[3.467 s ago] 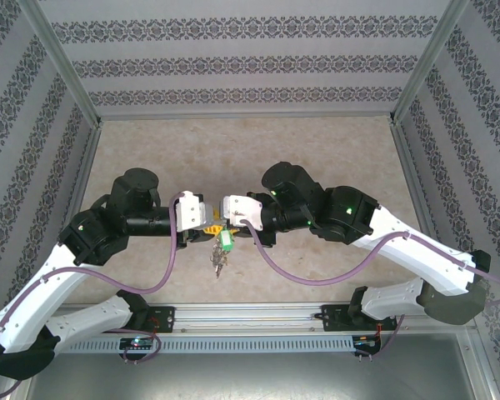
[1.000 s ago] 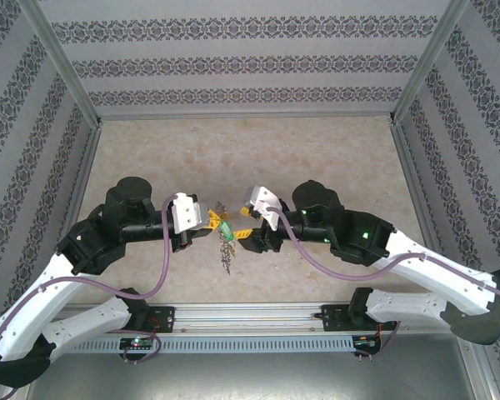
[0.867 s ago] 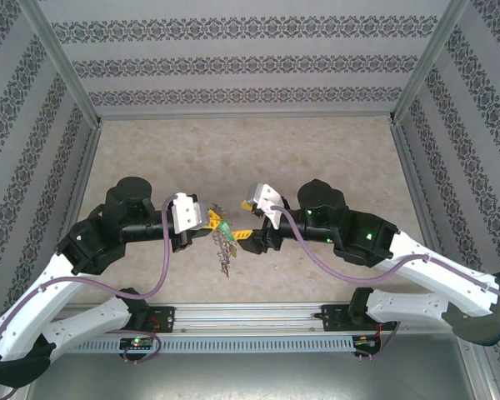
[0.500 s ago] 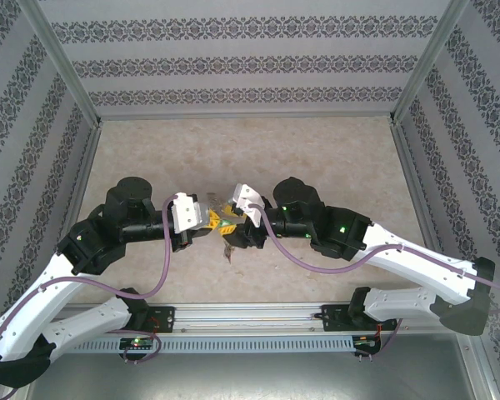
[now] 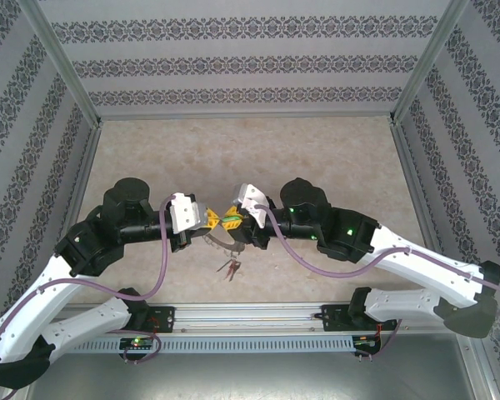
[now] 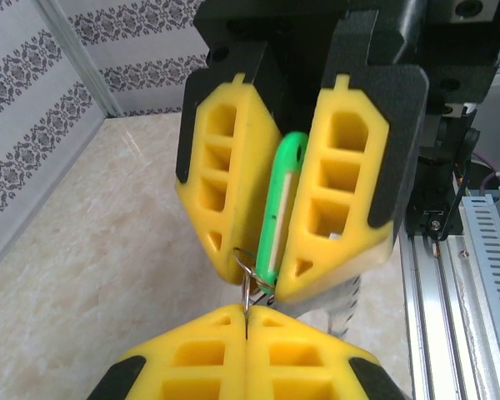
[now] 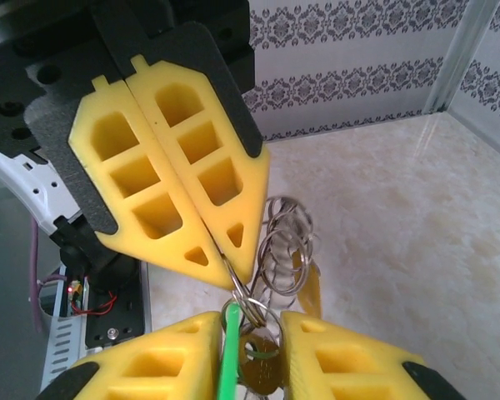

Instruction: Put the keys on the keyring

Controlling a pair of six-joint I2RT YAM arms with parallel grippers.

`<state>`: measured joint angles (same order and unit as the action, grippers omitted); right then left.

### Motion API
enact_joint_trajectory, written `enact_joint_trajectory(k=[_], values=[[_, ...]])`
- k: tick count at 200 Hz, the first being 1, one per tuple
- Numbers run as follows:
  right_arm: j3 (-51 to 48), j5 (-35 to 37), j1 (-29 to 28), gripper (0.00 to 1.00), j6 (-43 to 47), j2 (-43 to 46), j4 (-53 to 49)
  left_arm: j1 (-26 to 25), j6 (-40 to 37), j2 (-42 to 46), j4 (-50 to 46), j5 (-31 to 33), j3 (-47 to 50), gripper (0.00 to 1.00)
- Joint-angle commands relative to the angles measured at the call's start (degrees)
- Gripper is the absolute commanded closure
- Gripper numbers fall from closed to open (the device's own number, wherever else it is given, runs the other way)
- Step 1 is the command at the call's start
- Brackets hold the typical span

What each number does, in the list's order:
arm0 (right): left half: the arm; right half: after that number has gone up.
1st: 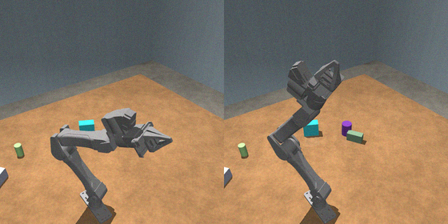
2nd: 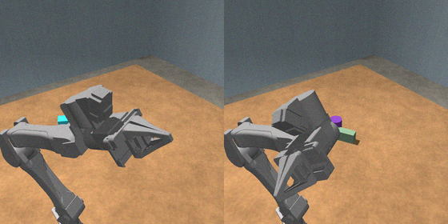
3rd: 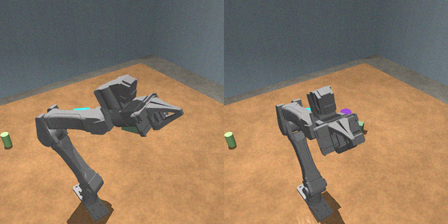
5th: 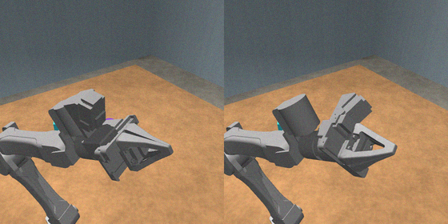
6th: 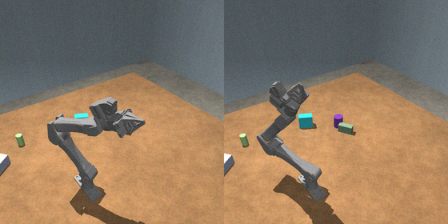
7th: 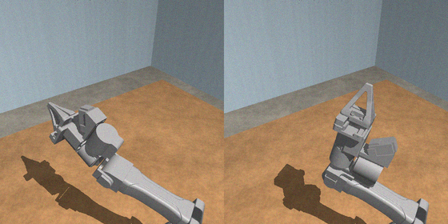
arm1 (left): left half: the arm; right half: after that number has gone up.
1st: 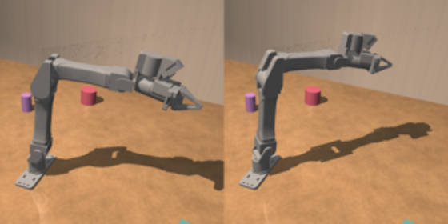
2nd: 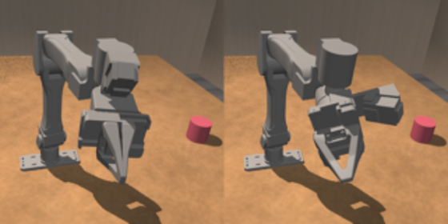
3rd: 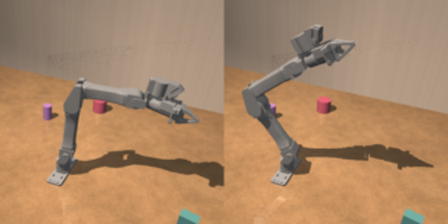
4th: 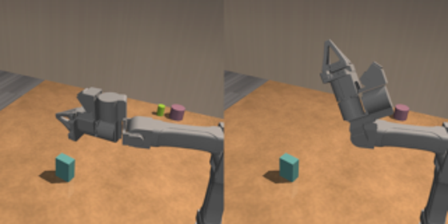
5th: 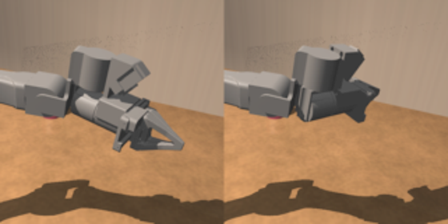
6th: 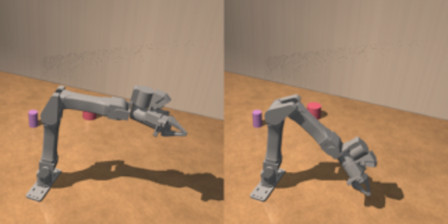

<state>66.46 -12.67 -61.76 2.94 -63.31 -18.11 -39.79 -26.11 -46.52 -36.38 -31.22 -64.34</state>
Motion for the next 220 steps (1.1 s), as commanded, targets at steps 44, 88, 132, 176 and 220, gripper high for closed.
enact_joint_trajectory(k=[44, 88, 132, 176, 220], values=[[-2.27, 2.74, 0.61, 0.79, -0.3, 2.35, -1.93, -0.11, 1.99, 2.24, 5.41, -3.2, 0.32, 1.0], [-2.32, 2.7, 1.19, 0.91, -0.56, 2.58, -1.84, -0.02, 1.92, 2.54, 5.72, -3.36, 1.0, 1.0], [-2.99, 2.76, 1.73, 0.96, -0.96, 3.7, -1.97, 0.21, 1.7, 2.73, 5.64, -3.68, 0.99, 1.0], [-3.25, 2.85, 3.0, 0.9, -2.4, 4.17, -2.36, 0.33, 1.68, 3.05, 5.86, -4.77, 1.35, 1.0], [-2.21, 2.82, 3.64, 0.91, -2.8, 2.78, -3.81, 0.4, 1.96, 3.58, 6.24, -5.65, 1.45, 1.0]])
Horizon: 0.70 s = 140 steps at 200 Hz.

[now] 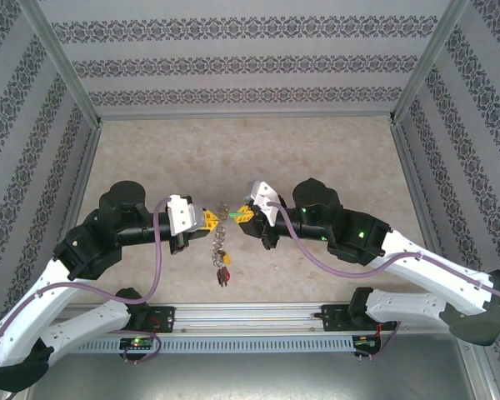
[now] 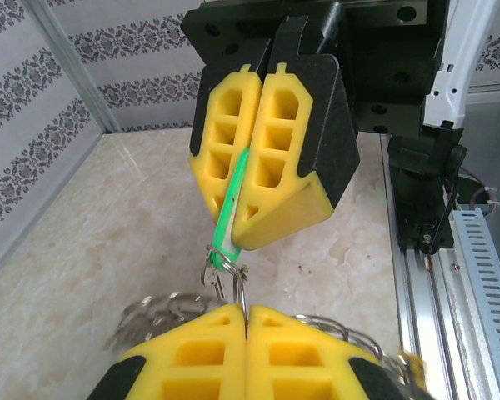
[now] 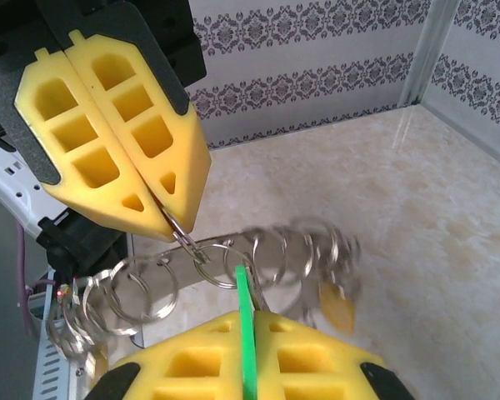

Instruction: Put the keys on the keyring

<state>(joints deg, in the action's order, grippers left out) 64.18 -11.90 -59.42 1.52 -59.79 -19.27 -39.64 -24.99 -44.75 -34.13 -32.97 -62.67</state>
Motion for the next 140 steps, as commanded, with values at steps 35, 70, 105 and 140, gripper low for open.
enact_joint_trajectory(k=[35, 70, 105, 140], values=[[2.38, 0.65, 2.04, 0.92, -2.42, -4.27, -5.4, 0.26, 1.31, 2.29, 4.99, -4.12, 0.35, 1.0], [3.74, -2.11, 2.11, 0.91, -2.51, -6.63, -5.91, 0.26, 1.63, 2.43, 5.91, -4.05, 0.86, 1.0], [3.49, -4.28, 2.06, 0.73, -2.24, -5.75, -5.78, 0.26, 1.7, 2.56, 6.27, -3.53, 1.26, 1.0], [1.23, -0.56, 1.35, 0.54, 0.74, -0.69, -5.95, 0.35, 1.55, 2.54, 6.35, -2.97, 1.49, 1.0]])
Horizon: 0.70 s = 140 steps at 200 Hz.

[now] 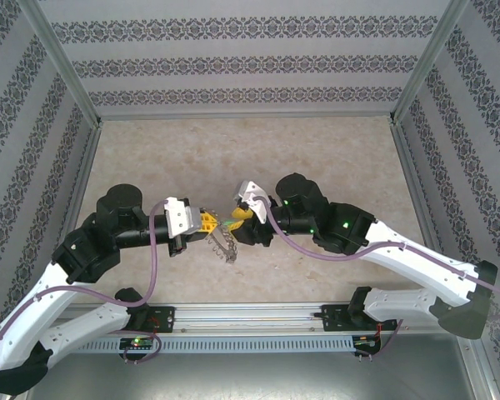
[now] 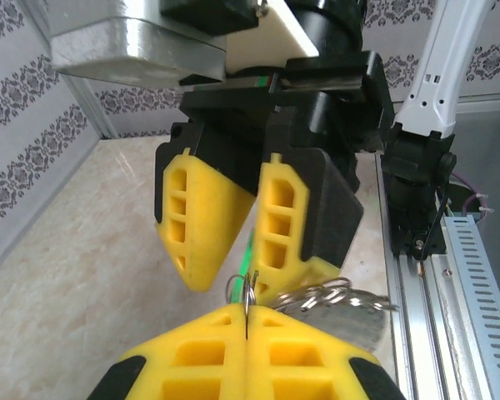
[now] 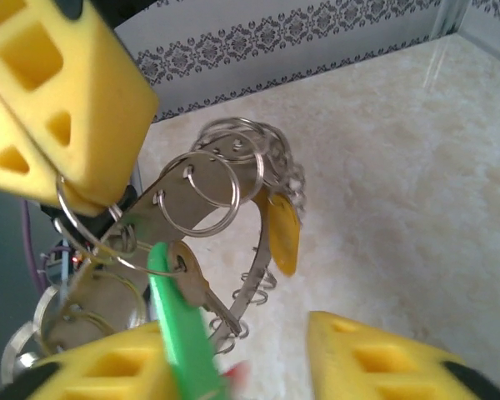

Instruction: Put the keys on the keyring

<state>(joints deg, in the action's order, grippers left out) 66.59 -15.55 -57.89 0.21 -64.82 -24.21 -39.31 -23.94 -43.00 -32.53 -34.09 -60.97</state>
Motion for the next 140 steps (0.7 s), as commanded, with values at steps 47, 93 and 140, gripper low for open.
enact_joint_trajectory(k=[47, 93, 140], values=[[-5.99, 7.59, -4.63, 0.56, 11.25, 14.76, 7.22, 0.02, 2.16, 1.76, 8.16, -3.71, 1.29, 1.0], [-7.53, 3.11, -7.15, 0.58, 16.59, 12.13, 15.49, 0.29, 6.01, 1.76, 14.15, -9.18, 3.11, 1.0], [-7.26, 4.4, -7.15, 0.67, 17.27, 9.64, 17.96, 0.53, 6.45, 1.69, 14.16, -10.03, 2.82, 1.0]])
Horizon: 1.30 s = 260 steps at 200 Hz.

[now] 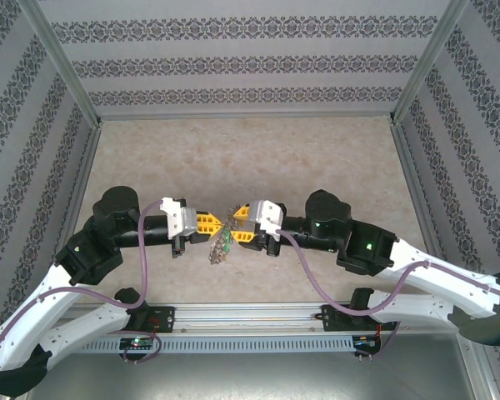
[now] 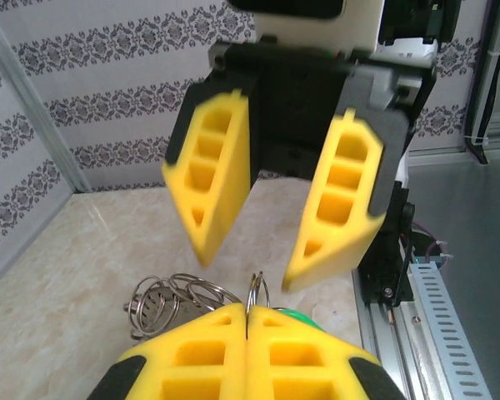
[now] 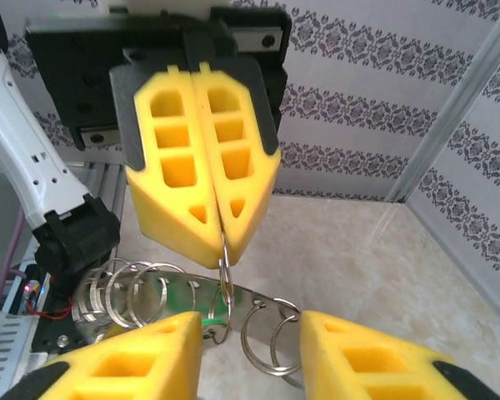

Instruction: Put the keys on the keyring

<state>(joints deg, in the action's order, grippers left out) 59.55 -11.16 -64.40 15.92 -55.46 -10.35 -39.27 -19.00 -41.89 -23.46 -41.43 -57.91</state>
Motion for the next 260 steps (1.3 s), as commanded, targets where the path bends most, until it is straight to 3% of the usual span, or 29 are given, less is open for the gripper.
enact_joint_trajectory(k=[1, 52, 139, 175, 188, 201, 226, 260], values=[[-0.27, 0.0, -0.64, 0.67, 1.56, 0.27, 4.1, 0.5, 1.51, 0.58, 5.09, -2.69, -0.21, 1.0], [-0.4, -1.77, -0.64, 0.77, 1.13, -0.03, 5.5, 0.76, 2.08, 0.44, 5.92, -3.54, -0.03, 1.0], [0.55, -4.71, -0.64, 0.84, 0.86, -1.79, 5.26, 0.9, 3.33, 0.74, 7.33, -4.16, 0.69, 1.0], [0.64, -4.44, -0.61, 1.0, 1.04, -1.71, 5.07, 0.94, 3.29, 0.58, 6.91, -4.18, 0.55, 1.0], [0.87, -3.22, -0.64, 1.0, 1.32, -1.49, 4.59, 0.95, 2.66, 0.03, 5.56, -3.86, 0.3, 1.0], [2.21, -1.23, -0.57, 1.0, 2.55, -1.67, 1.6, 0.92, -0.01, -1.07, 1.07, -2.44, -1.54, 1.0], [7.11, 2.71, -0.92, 1.0, 6.71, -3.83, -8.57, 0.95, -6.77, -3.65, -9.25, 1.1, -5.8, 0.82], [14.66, 3.72, -1.54, 1.0, 10.69, -8.6, -19.58, 0.91, -11.26, -6.97, -15.46, 2.59, -9.09, 0.79]])
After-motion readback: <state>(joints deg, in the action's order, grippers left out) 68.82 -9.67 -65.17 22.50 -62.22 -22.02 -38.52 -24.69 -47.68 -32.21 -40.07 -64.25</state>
